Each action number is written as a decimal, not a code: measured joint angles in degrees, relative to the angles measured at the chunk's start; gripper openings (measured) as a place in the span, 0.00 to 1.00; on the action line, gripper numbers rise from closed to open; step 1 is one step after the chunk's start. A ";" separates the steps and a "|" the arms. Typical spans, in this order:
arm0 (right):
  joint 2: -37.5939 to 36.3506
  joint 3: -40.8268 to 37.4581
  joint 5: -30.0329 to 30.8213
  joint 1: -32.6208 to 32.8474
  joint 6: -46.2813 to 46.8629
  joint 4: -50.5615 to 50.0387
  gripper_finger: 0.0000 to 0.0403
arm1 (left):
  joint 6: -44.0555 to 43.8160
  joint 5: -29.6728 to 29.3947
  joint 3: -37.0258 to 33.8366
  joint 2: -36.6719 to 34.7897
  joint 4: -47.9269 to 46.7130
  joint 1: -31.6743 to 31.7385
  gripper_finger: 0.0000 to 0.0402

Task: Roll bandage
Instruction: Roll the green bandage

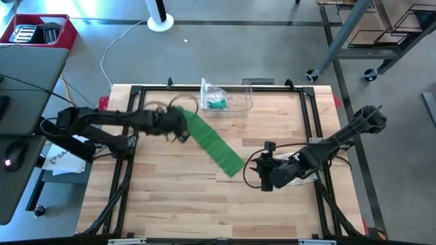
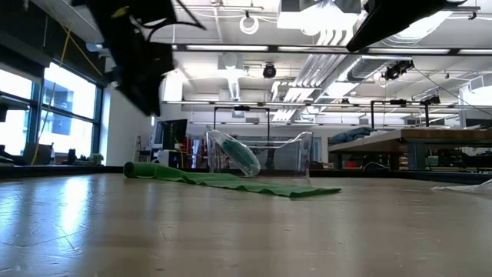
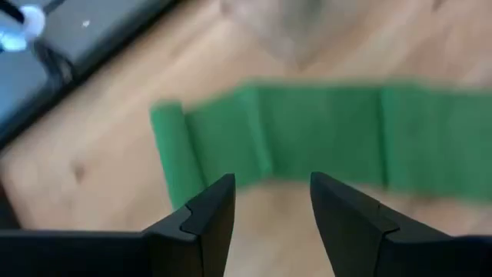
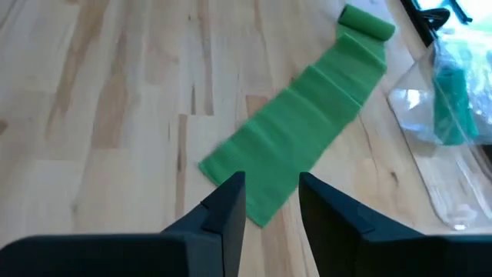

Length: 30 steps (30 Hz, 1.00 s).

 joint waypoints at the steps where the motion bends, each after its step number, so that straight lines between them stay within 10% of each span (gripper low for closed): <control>1: 0.65 0.00 0.02 0.00 -0.83 0.67 0.28 | -2.79 -0.80 -2.25 -0.55 -0.44 -1.97 0.41; 9: 3.08 -0.02 -0.28 -0.40 -6.26 3.23 0.28 | -23.90 -7.68 -16.77 -3.10 -0.96 -15.00 0.41; 15: 3.08 -0.02 -0.27 -1.29 -8.95 5.85 0.28 | -29.93 -12.46 -25.37 -3.23 4.25 -13.27 0.39; 30: 3.08 -0.02 -6.07 -4.88 -13.37 9.46 0.28 | -5.62 -2.60 -28.78 -6.07 21.54 7.35 0.47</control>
